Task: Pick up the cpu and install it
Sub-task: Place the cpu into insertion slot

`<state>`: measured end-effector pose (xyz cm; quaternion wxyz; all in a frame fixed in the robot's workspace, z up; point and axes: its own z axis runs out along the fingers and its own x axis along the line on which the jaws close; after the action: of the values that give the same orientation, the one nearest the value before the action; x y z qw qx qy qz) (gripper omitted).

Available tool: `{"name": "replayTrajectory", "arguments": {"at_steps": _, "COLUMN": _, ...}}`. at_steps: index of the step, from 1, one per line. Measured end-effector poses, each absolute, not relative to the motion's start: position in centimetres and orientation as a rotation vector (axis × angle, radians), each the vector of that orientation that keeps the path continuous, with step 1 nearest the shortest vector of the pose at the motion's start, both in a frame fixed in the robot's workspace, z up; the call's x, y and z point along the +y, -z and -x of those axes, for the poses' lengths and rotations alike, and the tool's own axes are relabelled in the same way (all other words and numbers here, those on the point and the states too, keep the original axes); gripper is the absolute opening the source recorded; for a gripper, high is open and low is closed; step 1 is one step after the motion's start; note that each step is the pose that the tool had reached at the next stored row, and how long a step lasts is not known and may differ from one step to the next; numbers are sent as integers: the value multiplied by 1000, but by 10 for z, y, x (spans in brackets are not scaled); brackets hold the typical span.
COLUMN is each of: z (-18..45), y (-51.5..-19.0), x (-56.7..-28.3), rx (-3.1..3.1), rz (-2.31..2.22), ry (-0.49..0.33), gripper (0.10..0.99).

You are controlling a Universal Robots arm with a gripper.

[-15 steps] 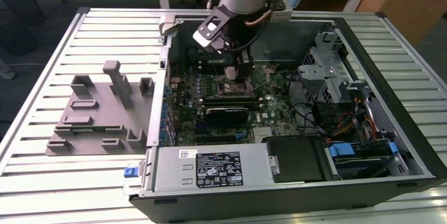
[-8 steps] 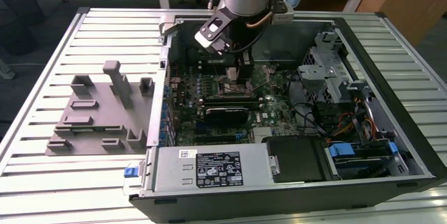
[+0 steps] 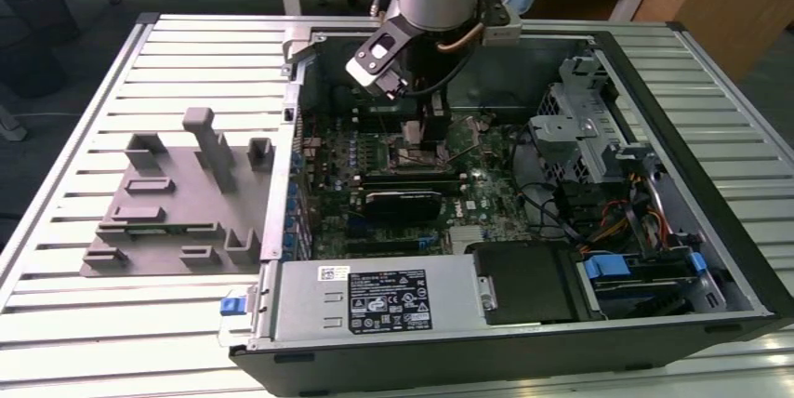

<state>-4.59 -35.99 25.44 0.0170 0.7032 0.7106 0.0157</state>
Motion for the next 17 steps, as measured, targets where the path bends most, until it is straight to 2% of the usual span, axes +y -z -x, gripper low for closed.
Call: {"name": "replayTrajectory", "arguments": {"at_steps": 17, "z": 46, "y": -247, "x": -348, "rx": 2208, "rz": -2186, "ry": -48, "gripper": 541}}
